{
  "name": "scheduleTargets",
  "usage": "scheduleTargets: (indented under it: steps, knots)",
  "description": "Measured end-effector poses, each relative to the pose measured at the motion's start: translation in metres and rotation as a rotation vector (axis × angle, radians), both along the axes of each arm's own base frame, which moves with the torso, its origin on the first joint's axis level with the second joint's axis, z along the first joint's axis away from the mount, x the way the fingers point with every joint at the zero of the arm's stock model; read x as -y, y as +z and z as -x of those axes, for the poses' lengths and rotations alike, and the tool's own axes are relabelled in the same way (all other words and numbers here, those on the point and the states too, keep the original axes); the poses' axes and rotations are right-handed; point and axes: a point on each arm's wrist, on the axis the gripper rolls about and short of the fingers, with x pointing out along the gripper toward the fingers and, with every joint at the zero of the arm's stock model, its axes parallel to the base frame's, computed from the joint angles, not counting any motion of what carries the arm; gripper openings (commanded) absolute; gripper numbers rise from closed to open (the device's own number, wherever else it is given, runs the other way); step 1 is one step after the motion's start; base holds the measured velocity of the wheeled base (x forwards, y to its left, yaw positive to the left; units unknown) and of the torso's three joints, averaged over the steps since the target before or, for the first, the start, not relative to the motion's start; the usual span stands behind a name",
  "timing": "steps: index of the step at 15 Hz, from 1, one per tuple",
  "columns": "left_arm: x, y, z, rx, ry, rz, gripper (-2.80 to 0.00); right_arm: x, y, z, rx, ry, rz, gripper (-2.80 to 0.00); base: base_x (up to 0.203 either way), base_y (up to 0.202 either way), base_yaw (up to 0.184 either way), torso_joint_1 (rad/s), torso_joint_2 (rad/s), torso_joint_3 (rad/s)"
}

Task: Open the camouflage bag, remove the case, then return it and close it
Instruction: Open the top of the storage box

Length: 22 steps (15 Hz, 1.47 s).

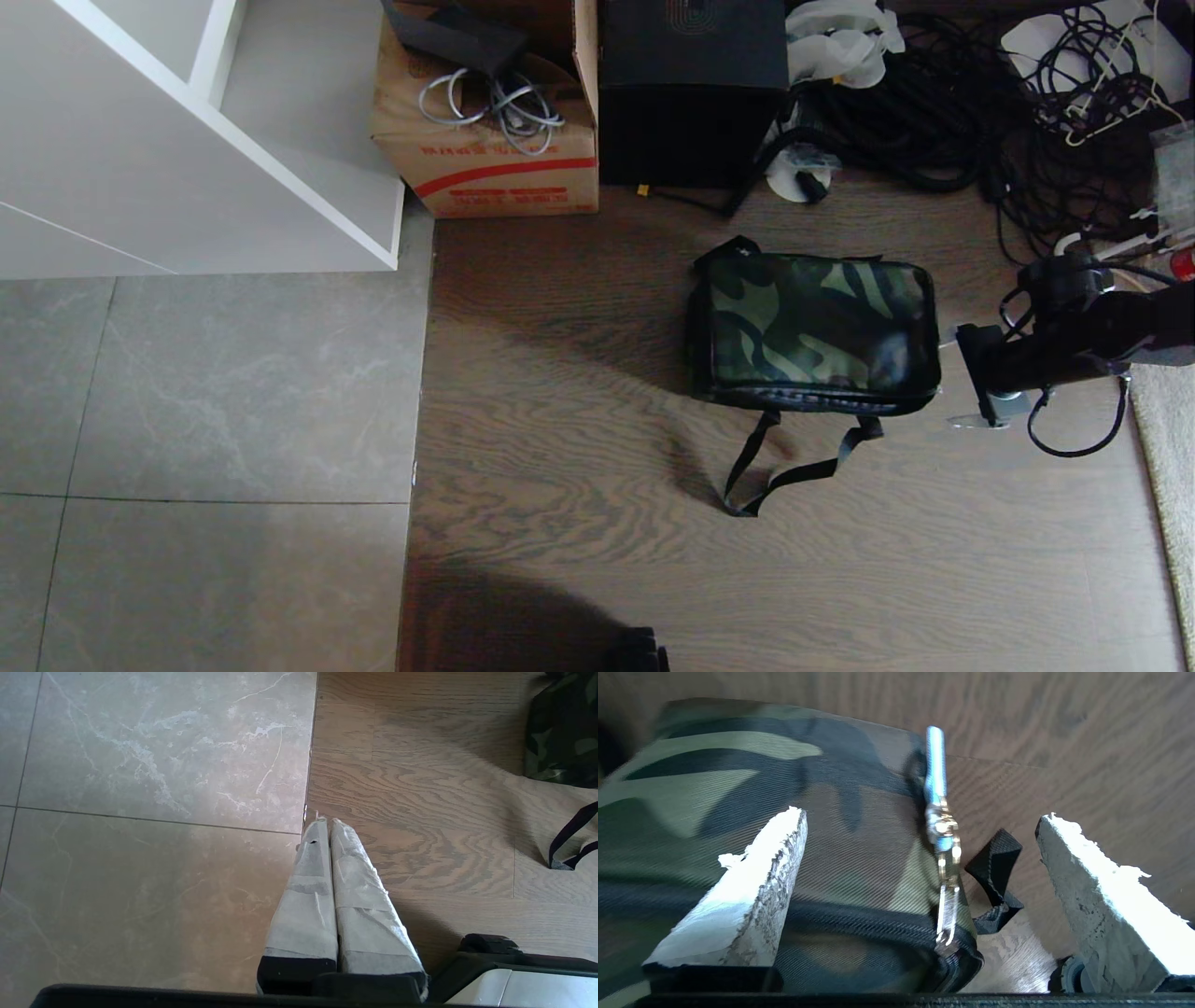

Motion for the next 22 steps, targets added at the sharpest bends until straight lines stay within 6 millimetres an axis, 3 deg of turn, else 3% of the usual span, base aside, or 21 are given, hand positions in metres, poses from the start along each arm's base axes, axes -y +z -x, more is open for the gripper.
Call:
scheduleTargets:
  steps: [2, 5, 9, 12, 17, 22]
  knots:
    - [0.000, 0.000, 0.000, 0.000, 0.000, 0.000, -2.80, 0.012, 0.006, 0.002, 0.036, 0.001, 0.020, 0.00, 0.000, 0.000, 0.000, 0.000, 0.00, 0.000]
    - [0.000, 0.000, 0.000, 0.000, 0.000, 0.000, -2.80, 0.046, 0.016, 0.008, 0.175, 0.061, 0.071, 0.00, 0.000, 0.000, 0.000, 0.000, 0.00, 0.000]
    - [0.000, 0.000, 0.000, 0.000, -0.001, 0.000, -2.80, 0.087, 0.020, 0.029, 0.361, 0.321, 0.167, 0.00, 0.000, 0.000, 0.000, 0.000, 0.00, 0.000]
    - [0.000, 0.000, 0.000, 0.000, 0.000, 0.000, -2.80, 0.097, -0.004, 0.051, 0.376, 0.548, 0.373, 0.00, 0.000, 0.000, 0.000, 0.000, 0.00, 0.000]
    - [0.000, 0.000, 0.000, 0.000, 0.000, 0.000, -2.80, 0.107, -0.061, 0.083, 0.354, 0.936, 0.878, 0.00, 0.000, 0.000, 0.000, 0.000, 0.00, 0.000]
    - [0.000, 0.000, 0.000, 0.000, 0.000, 0.000, -2.80, 0.111, -0.100, 0.077, 0.594, 1.180, 1.344, 0.00, 0.000, 0.000, 0.000, 0.000, 0.00, 0.000]
